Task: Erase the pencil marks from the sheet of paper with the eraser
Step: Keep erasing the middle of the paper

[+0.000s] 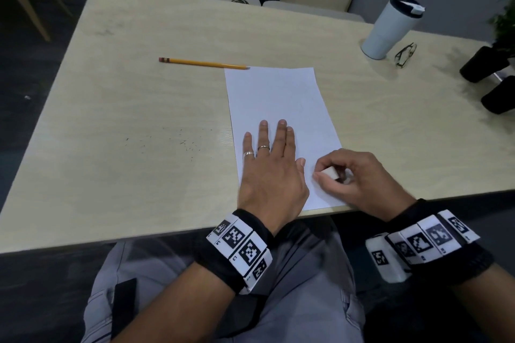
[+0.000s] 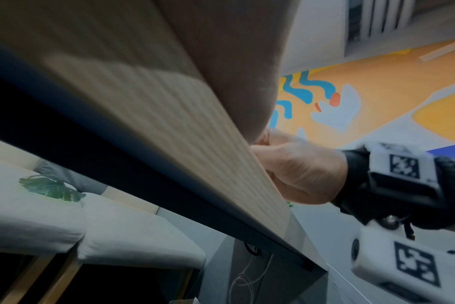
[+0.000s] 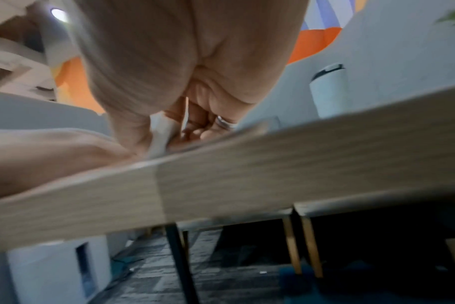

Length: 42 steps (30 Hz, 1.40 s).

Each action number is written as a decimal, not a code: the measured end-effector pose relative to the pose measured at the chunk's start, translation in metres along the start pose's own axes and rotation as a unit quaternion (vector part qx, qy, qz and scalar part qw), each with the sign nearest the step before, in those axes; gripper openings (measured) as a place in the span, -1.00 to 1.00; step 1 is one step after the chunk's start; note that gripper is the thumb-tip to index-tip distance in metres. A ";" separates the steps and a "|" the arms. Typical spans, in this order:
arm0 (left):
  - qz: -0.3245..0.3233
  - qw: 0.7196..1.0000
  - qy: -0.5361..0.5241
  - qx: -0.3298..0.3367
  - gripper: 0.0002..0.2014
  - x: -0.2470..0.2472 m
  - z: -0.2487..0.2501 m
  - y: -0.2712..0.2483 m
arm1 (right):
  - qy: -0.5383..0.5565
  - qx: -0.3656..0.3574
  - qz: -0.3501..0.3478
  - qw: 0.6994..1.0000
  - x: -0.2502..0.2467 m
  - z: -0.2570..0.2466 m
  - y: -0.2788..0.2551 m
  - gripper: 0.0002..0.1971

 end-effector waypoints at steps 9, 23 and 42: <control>0.024 1.000 -0.010 0.003 -0.34 0.002 -0.001 0.000 | 0.106 0.086 0.091 0.986 -0.014 0.017 -0.014 -0.93; 0.020 1.000 0.002 -0.003 -0.33 0.002 0.000 -0.001 | 0.061 0.057 0.151 0.985 -0.001 0.005 -0.016 -0.92; 0.022 1.000 -0.001 0.001 -0.36 0.003 0.000 -0.001 | 0.064 0.056 0.151 0.985 -0.013 0.019 -0.014 -0.86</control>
Point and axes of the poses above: each hand's wrist, its own y-axis towards the middle knuckle, its own x-axis out of the palm, z = x × y, the point moved 6 cm from there along y, towards the middle knuckle
